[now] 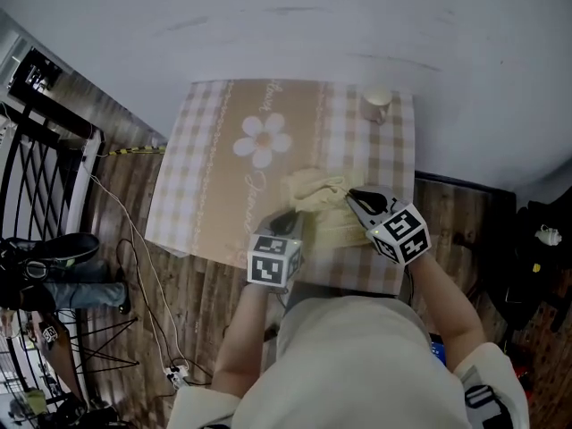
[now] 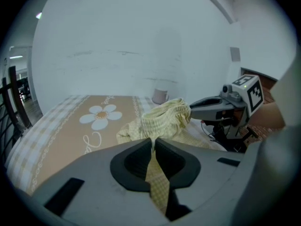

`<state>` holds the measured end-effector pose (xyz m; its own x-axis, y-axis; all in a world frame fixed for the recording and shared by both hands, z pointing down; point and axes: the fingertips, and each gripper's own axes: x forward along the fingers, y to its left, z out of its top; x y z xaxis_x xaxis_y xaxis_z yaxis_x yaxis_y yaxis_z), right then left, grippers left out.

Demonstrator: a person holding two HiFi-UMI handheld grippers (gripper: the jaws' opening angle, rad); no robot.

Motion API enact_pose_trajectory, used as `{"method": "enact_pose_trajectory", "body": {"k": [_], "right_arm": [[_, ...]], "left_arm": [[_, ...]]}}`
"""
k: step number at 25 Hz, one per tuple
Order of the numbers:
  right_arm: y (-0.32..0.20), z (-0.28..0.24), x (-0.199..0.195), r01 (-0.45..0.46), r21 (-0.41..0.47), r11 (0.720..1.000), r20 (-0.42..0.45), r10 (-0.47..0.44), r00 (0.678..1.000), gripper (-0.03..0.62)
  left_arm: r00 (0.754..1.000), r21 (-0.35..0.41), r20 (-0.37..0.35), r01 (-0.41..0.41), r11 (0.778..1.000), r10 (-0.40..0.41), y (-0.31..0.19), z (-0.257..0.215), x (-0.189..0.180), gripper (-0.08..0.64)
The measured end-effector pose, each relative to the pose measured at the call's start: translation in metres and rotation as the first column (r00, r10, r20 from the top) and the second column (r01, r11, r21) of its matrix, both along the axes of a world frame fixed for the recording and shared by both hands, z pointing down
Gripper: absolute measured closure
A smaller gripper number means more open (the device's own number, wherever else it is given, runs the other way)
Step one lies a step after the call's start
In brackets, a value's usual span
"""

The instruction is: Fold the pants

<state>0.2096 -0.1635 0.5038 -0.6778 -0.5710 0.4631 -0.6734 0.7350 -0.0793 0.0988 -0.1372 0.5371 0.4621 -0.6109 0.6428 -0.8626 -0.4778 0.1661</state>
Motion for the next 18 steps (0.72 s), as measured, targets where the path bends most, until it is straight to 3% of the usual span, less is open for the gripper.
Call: {"method": "enact_pose_trajectory", "body": {"k": [3, 9, 18], "right_arm": [[0.013, 0.012, 0.002, -0.012, -0.017, 1.000, -0.005, 0.012, 1.000, 0.569], [0.040, 0.032, 0.004, -0.011, -0.066, 0.998, -0.024, 0.009, 1.000, 0.569], [0.084, 0.036, 0.007, -0.015, -0.127, 0.992, 0.034, 0.019, 0.999, 0.569]], "left_arm": [[1.000, -0.023, 0.029, -0.002, 1.000, 0.002, 0.017, 0.011, -0.001, 0.536], [0.998, -0.045, -0.019, 0.055, 0.997, -0.056, 0.048, 0.017, -0.010, 0.462], [0.983, -0.016, -0.056, 0.172, 0.985, -0.173, 0.080, 0.008, -0.010, 0.487]]}}
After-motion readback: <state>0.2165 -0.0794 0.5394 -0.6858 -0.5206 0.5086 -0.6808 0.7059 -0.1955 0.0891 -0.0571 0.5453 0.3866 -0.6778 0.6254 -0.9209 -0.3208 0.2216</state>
